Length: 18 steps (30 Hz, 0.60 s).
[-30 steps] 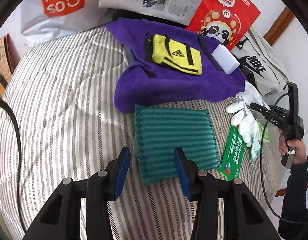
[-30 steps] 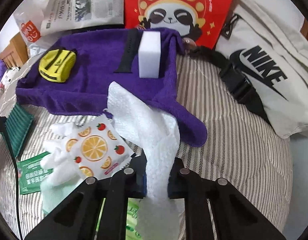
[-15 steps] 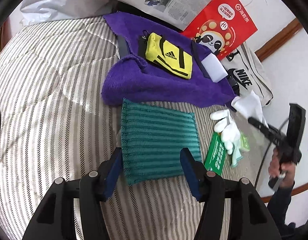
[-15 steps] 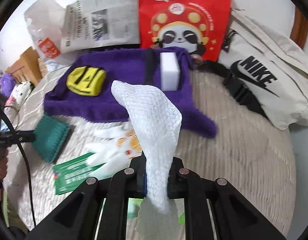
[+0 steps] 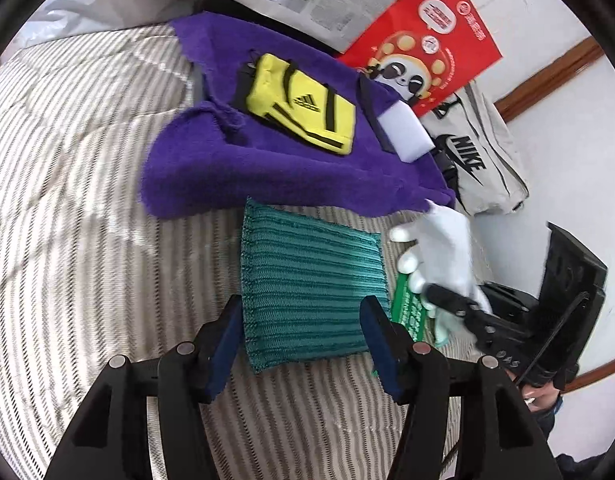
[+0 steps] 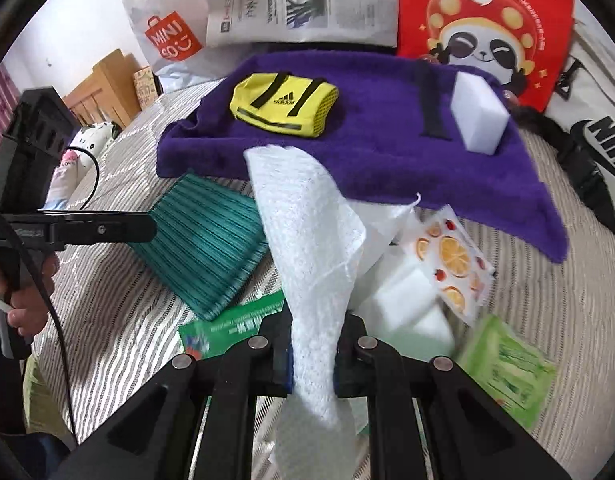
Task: Organize soft objects
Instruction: 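Grasp the green striped cloth with the left gripper while the right holds the white cloth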
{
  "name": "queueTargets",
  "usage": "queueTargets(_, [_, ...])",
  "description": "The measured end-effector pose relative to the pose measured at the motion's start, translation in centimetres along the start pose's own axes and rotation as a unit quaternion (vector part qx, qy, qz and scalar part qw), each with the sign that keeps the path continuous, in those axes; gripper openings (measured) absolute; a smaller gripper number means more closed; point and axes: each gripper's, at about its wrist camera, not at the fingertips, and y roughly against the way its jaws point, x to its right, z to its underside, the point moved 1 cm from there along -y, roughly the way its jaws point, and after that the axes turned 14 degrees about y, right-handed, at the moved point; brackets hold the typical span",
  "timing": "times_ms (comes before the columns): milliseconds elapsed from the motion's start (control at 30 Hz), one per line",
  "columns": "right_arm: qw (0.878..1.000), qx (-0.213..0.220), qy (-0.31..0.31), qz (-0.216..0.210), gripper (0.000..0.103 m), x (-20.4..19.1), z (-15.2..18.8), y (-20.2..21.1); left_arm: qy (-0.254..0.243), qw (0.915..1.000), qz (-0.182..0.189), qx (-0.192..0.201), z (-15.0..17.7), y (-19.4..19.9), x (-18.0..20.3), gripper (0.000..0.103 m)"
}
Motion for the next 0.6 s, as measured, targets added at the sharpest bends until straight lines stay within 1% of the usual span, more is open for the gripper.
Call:
queueTargets(33, [1.000, -0.003, -0.002, -0.001, 0.012, -0.1, -0.1, -0.4, 0.001, 1.0000, 0.003, -0.002, 0.0, -0.3, 0.2, 0.057])
queueTargets(67, [1.000, -0.003, -0.002, -0.004, 0.012, -0.2, -0.1, -0.8, 0.001, 1.0000, 0.005, -0.001, -0.1, -0.5, 0.3, 0.060])
queueTargets(100, [1.000, 0.001, -0.005, -0.003, 0.012, -0.2, -0.1, -0.8, -0.001, 1.0000, 0.006, -0.001, -0.1, -0.5, 0.5, 0.061])
queueTargets(167, [1.000, 0.003, -0.010, -0.013, 0.013, -0.1, -0.1, -0.9, -0.005, 1.0000, 0.003, -0.001, -0.1, -0.8, 0.8, 0.061])
queueTargets(300, [1.000, 0.006, -0.011, -0.017, 0.013, 0.0, -0.1, -0.9, -0.013, 0.9999, 0.003, 0.000, 0.0, -1.3, 1.7, 0.061])
queueTargets(367, [1.000, 0.009, -0.014, -0.020, 0.013, 0.2, 0.0, -0.9, -0.018, 0.9998, 0.007, -0.006, 0.1, -1.6, 2.2, 0.061])
queueTargets(467, [0.999, 0.014, -0.022, -0.025, 0.012, 0.5, 0.1, -1.0, -0.020, 0.9998, 0.009, 0.001, 0.3, -1.3, 2.8, 0.062])
queueTargets(500, [0.999, 0.016, -0.023, -0.027, 0.013, 0.5, 0.1, -1.0, -0.018, 0.9996, 0.021, -0.004, 0.3, -1.1, 2.8, 0.062])
queueTargets(600, [0.999, 0.018, -0.018, -0.023, 0.013, 0.3, 0.1, -1.1, 0.006, 0.9960, 0.088, -0.010, 0.2, -0.1, 2.6, 0.062])
